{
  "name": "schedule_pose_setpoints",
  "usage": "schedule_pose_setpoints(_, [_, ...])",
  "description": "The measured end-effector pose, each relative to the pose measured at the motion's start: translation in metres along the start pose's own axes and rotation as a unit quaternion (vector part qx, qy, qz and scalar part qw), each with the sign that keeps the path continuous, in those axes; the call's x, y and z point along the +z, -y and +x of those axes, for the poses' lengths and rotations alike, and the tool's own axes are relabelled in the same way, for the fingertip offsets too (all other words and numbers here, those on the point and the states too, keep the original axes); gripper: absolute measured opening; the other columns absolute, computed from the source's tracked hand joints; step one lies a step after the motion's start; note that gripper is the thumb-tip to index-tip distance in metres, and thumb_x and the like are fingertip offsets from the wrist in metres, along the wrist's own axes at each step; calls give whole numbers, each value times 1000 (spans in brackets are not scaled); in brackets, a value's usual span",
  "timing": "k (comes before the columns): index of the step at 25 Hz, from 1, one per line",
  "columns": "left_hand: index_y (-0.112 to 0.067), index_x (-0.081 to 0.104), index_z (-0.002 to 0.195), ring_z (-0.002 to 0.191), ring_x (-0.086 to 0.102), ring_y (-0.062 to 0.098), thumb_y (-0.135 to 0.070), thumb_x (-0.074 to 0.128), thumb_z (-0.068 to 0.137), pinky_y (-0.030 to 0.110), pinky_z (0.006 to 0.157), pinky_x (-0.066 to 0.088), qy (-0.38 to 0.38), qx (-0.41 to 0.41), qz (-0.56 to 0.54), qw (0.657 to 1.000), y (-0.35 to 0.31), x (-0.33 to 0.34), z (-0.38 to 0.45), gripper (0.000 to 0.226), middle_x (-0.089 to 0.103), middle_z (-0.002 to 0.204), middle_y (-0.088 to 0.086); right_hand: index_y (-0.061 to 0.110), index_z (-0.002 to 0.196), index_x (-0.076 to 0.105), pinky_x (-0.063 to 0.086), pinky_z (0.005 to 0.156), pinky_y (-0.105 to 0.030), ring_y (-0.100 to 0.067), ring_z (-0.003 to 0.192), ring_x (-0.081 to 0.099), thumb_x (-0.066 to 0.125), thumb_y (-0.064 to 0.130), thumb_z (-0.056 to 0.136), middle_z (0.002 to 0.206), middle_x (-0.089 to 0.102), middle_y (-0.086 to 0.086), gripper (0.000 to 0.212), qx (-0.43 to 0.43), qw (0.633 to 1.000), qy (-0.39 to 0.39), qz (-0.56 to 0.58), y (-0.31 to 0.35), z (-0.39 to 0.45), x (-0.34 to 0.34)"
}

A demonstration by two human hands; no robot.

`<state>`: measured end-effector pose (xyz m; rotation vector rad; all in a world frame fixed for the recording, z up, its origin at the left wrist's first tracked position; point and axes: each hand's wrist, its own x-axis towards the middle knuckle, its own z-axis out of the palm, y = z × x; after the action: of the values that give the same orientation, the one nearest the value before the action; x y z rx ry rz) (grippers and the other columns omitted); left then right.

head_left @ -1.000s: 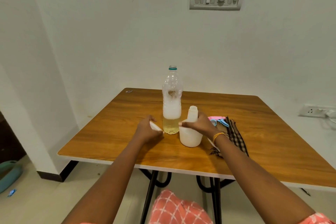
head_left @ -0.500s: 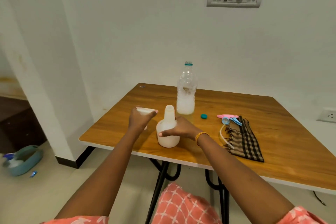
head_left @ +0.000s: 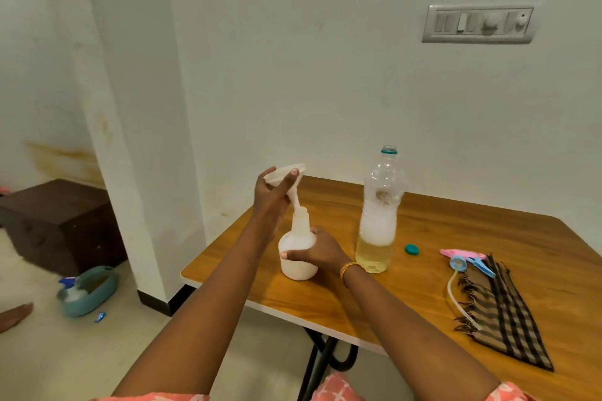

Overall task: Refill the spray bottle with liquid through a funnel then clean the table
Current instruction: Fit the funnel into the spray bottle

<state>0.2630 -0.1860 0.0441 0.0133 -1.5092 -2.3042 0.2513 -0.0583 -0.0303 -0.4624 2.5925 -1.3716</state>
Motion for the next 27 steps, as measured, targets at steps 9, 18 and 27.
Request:
schedule_pose_setpoints(9, [-28,43,128,120,54,36,-40,84,53,48,97,50,73,23,99,992,6,0,5,87,47,136,12,18,134,38,48,86,-28,-20,115,49,80,49,65,133,49,-5,87,-8,1000,-4,-7,-4,10,-1])
schedule_pose_setpoints(18, [-38,45,126,117,52,18,-23,81,66,31,90,54,139,73,199,967,34,4,-17,72,53,126,-7,14,134,39,49,85,-30,-25,118,52,78,56,63,134,51,-7,91,26,997,-61,-29,-5,2,-9])
schedule_pose_setpoints(27, [-19,26,145,108,63,21,-17,78,75,30,85,55,87,2,252,964,66,10,-25,87,62,122,10,6,130,42,43,75,-26,-19,103,52,78,44,71,116,53,-4,78,64,995,-13,-70,2,-44,-48])
